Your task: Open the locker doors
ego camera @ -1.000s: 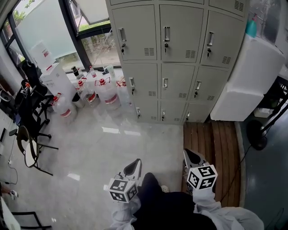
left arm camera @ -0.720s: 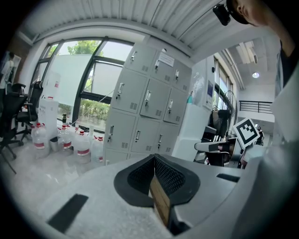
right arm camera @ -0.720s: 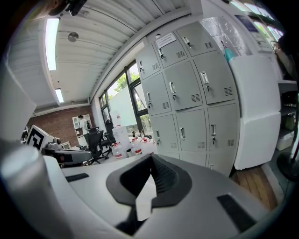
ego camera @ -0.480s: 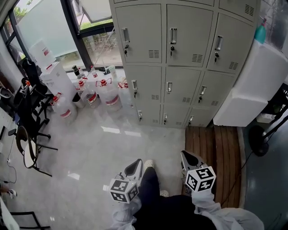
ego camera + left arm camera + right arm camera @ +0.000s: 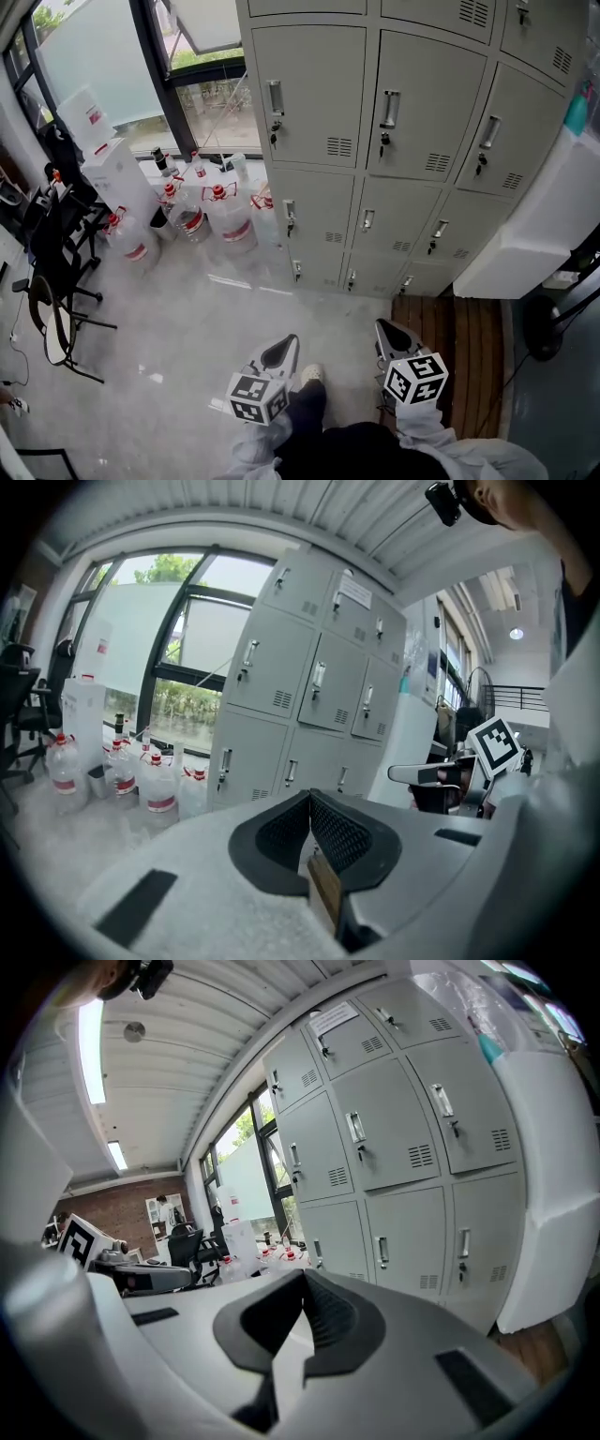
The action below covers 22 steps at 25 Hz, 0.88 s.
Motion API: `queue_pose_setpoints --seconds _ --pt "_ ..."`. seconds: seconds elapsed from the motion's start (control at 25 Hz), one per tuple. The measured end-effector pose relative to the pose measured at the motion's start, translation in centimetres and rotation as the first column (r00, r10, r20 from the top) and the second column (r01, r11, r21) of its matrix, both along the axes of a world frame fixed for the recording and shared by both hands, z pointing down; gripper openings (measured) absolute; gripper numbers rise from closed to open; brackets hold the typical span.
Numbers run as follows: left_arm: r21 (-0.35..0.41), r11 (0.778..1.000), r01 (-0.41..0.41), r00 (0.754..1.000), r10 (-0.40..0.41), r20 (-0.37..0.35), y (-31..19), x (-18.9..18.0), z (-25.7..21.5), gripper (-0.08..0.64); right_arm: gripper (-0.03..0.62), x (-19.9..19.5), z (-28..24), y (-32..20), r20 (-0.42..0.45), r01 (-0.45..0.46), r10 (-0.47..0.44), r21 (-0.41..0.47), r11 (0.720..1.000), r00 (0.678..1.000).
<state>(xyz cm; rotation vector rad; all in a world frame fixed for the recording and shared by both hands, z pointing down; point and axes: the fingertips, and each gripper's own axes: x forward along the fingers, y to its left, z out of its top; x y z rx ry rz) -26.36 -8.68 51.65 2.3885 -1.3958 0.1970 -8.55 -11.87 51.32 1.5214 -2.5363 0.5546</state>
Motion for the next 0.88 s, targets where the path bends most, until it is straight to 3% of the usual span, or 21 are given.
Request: queue_pose_setpoints --seconds 0.2,0.32,0.48,0.88 --pt "0.015 0.999 0.034 0.999 -0.034 -0.002 -6.1 -3.2 -1.0 0.009 0.011 -3.5 -2.2 -6.8 0.001 0.043 -0.043 0.055 0.998 0.999" --pt "0.017 0.999 0.040 0.999 -0.040 0.000 -9.2 -4.6 -1.3 0.009 0.069 -5.0 -3.0 -9.9 -0.001 0.055 -0.055 0.062 0.997 0.998" --pt "0.022 0.999 0.049 0.999 -0.048 -0.010 -12.8 -6.0 -2.0 0.009 0.101 -6.7 -4.1 -13.5 0.025 0.069 -0.071 0.057 0.996 0.997" --pt "0.061 0.998 0.030 0.999 -0.029 -0.017 -19.1 -9.3 -3.2 0.009 0.103 -11.3 -6.8 -20.1 0.019 0.092 -0.095 0.137 0.986 0.995"
